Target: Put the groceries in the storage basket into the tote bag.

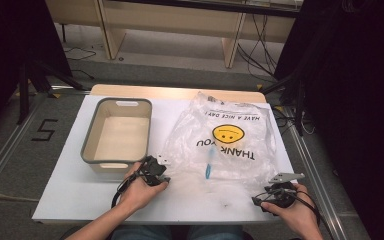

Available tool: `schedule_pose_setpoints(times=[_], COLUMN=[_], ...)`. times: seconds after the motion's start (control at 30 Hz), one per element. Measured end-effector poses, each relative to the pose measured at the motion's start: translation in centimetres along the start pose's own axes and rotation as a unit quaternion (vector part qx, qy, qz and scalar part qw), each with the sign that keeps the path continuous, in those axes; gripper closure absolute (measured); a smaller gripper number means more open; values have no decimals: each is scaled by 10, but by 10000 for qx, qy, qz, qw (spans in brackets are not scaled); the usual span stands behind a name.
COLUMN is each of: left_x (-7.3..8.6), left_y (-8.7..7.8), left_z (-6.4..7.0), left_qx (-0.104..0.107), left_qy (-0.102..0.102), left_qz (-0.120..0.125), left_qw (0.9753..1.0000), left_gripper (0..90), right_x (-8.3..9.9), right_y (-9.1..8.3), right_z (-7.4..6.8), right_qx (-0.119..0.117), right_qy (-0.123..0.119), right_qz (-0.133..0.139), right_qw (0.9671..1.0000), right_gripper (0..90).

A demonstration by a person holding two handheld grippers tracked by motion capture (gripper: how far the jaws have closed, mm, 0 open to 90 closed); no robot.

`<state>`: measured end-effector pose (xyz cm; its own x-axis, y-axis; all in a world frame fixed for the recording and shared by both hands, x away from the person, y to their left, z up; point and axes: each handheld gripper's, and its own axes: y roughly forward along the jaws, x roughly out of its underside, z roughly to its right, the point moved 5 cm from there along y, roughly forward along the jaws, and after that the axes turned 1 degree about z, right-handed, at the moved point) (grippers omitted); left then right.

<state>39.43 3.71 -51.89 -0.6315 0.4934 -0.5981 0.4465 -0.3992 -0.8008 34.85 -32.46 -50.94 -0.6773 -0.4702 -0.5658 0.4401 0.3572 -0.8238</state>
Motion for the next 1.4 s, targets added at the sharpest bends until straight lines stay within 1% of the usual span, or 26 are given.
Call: schedule_pose_setpoints(times=[0.03, 0.27, 0.47, 0.5, 0.57, 0.67, 0.73, 0.8, 0.83, 0.93, 1.03, 1.13, 1.23, 1.27, 1.33, 1.4], left_x=[0, 0, 1, 1, 2, 4, 6, 7, 8, 8, 8, 7, 6, 6, 5, 4], left_y=[0, -1, -1, -2, -2, -4, -6, -7, -7, -8, -7, -7, -6, -6, -6, -8], left_z=[0, 1, 3, 4, 5, 10, 14, 18, 21, 26, 30, 33, 36, 36, 36, 35], left_qx=[6, 24, -7, -7, -9, 22, 54, 95, 129, 172, 215, 307, 328, 341, 333, 282], left_qy=[27, 28, 80, 93, 48, 16, 39, 28, 77, 157, 163, 179, 203, 206, 210, 188], left_qz=[-26, -45, -55, -68, -68, -95, -135, -118, -145, -127, -72, -1, 62, 77, 135, 217], left_qw=[10000, 10000, 10000, 9999, 10000, 10000, 9999, 9999, 9998, 9996, 9996, 9994, 9992, 9992, 9991, 9992], left_gripper=[714, 779, 800, 805, 828, 840, 843, 843, 843, 838, 837, 832, 820, 812, 784, 714], right_x=[0, 0, 0, 0, 0, 0, -1, -1, -1, -3, -6, -9, -12, -14, -16, -17], right_y=[0, 1, 2, 2, 2, 1, 2, 2, 2, 3, 4, 6, 7, 8, 9, 9], right_z=[0, 0, 0, 0, 1, 3, 4, 6, 8, 12, 17, 22, 28, 31, 34, 35], right_qx=[3, -5, -18, -16, 19, 41, 83, 113, 133, 207, 283, 384, 510, 569, 613, 631], right_qy=[-6, -37, -53, -62, -83, -101, -95, -66, -73, -29, -61, -53, -101, -111, -78, -64], right_qz=[-14, -22, -23, -27, -38, -31, -5, 15, 29, 82, 70, 97, 130, 148, 169, 195], right_qw=[10000, 10000, 10000, 10000, 10000, 9999, 9999, 9999, 9999, 9997, 9996, 9992, 9986, 9982, 9979, 9978], right_gripper=[335, 339, 340, 346, 375, 414, 456, 486, 496, 516, 545, 606, 653, 656, 656, 640])
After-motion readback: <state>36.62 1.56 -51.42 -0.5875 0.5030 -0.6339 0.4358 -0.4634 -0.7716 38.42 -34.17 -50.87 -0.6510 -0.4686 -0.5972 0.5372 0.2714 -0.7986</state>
